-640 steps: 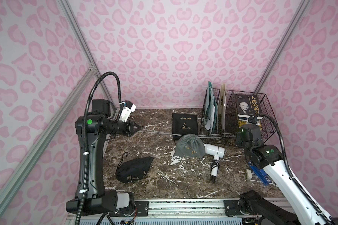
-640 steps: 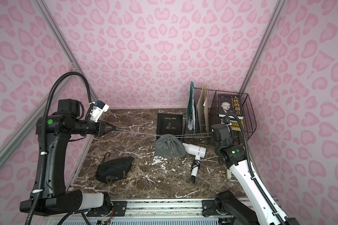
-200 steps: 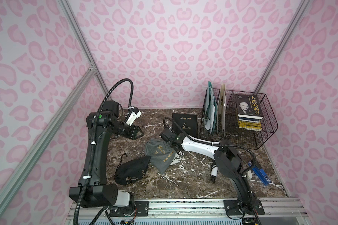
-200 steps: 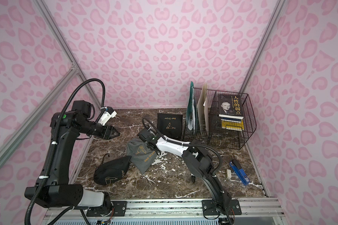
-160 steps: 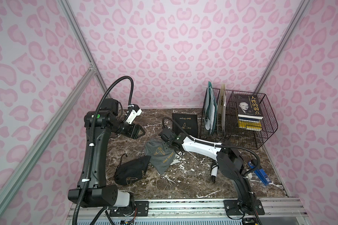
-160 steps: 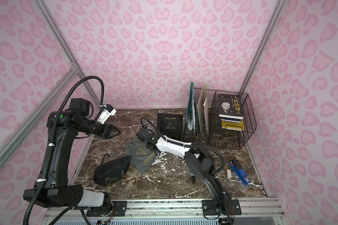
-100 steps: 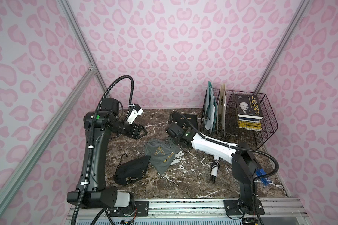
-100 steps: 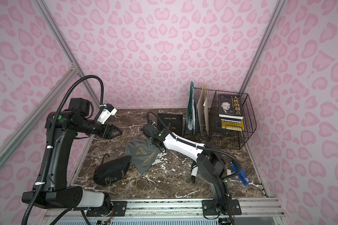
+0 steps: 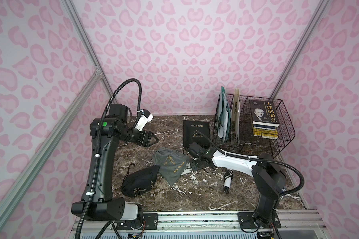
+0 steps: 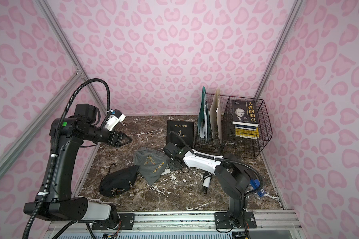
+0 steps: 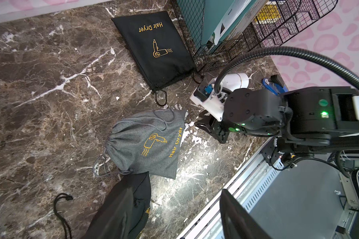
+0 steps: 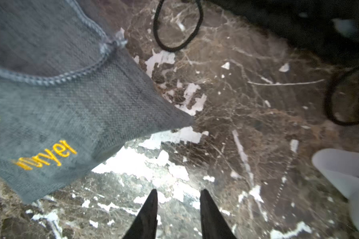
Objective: Pack away hair dryers
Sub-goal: Place the drawstrings on both sides at the center of the board, then adjust the drawstring bag at the center of the board.
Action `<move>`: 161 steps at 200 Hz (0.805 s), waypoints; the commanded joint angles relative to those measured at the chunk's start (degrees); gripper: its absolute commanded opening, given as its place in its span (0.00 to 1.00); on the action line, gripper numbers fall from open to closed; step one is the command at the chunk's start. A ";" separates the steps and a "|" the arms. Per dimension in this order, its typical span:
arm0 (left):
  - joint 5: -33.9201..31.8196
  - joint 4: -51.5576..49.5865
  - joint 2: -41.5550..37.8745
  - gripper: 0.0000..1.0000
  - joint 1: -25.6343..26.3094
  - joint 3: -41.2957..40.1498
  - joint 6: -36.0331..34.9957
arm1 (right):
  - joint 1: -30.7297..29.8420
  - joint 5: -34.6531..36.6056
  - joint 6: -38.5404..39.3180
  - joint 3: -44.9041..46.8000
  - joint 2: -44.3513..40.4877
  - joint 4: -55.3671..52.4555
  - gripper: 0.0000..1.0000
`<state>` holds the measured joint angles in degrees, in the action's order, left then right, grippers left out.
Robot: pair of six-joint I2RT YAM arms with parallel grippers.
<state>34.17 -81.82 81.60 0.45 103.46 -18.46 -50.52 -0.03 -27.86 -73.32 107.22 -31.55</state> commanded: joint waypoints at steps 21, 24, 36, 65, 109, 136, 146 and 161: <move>1.42 2.17 -1.61 0.68 0.01 -3.06 0.31 | 0.24 -2.12 1.92 -7.36 6.48 1.55 0.36; 1.44 2.29 -1.77 0.68 0.05 -3.22 0.35 | 0.29 -2.17 2.00 -7.98 6.78 1.49 0.36; 1.60 2.52 -2.18 0.69 0.07 -3.89 0.57 | 0.47 -2.14 2.34 -10.03 8.03 1.10 0.37; 2.67 4.05 -3.20 0.68 0.08 -5.92 1.47 | 0.94 -4.35 3.57 -13.07 9.52 2.66 0.40; 3.94 5.82 -3.25 0.68 0.18 -7.44 2.78 | 2.22 -7.58 4.67 -16.46 11.50 5.98 0.41; 3.62 6.77 -2.95 0.69 0.26 -6.89 3.32 | 4.74 -5.13 3.16 -16.39 10.62 7.14 0.45; 3.86 6.77 -2.88 0.69 0.26 -6.46 3.41 | 5.64 -3.18 2.32 -15.97 9.61 6.32 0.46; 4.19 6.78 -3.16 0.69 0.27 -6.15 3.43 | 6.20 0.45 1.74 -13.62 6.15 5.42 0.48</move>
<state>36.93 -76.36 78.63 0.73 96.53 -15.42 -45.08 -5.39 -24.47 -89.14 116.86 -26.09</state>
